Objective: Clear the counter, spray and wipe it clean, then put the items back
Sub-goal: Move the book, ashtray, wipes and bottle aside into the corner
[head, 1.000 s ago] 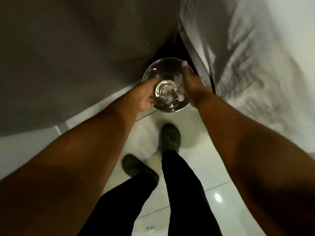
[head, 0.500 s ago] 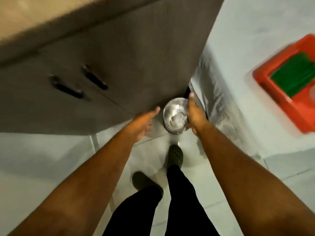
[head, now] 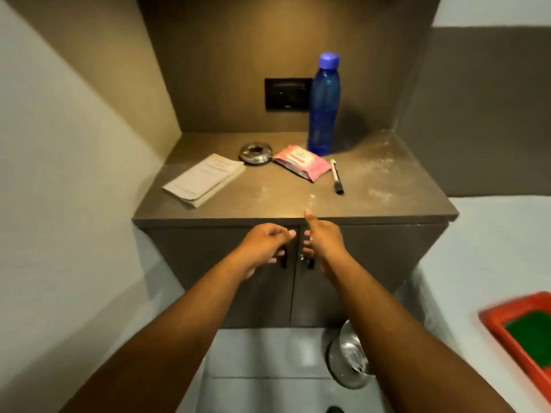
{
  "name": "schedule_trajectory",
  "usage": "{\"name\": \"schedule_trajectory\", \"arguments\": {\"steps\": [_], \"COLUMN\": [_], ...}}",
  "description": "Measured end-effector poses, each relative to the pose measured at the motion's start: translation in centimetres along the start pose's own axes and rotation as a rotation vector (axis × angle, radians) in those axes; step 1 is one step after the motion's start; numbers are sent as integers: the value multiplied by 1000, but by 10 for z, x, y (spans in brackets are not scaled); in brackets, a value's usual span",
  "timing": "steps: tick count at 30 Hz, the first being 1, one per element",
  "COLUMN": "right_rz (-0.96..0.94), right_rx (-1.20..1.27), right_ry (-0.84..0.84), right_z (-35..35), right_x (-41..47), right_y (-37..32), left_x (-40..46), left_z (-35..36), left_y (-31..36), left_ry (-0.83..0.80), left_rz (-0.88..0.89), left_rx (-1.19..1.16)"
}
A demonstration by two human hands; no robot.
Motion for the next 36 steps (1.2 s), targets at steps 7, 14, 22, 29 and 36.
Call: {"name": "schedule_trajectory", "arguments": {"steps": [7,14,22,29,36], "right_rz": [-97,-188,-513,-716,-895], "right_rx": [-105,-210,-871,-1238,-1222], "right_ry": [-166,-294,-226,-297,-248], "right_z": [98,184,251,274,284], "right_x": [-16,27,69,79,115], "right_y": [-63,-82,-82,-74,-105], "left_x": [12,60,98,111,122], "left_z": [-143,-233,-254,-275,-289], "left_y": [32,7,-11,-8,-12], "left_ry": [411,671,567,620,498], "left_rz": [120,-24,-166,-217,-134], "left_rx": [30,124,407,713,928]}}
Point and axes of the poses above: each hand's wrist, its own x-axis towards the middle knuckle, its own z-axis out of the palm, y = z × x, the point moved 5 cm from there along x, towards the middle knuckle, and after that the axes turned 6 degrees about z, right-handed, at the moved point
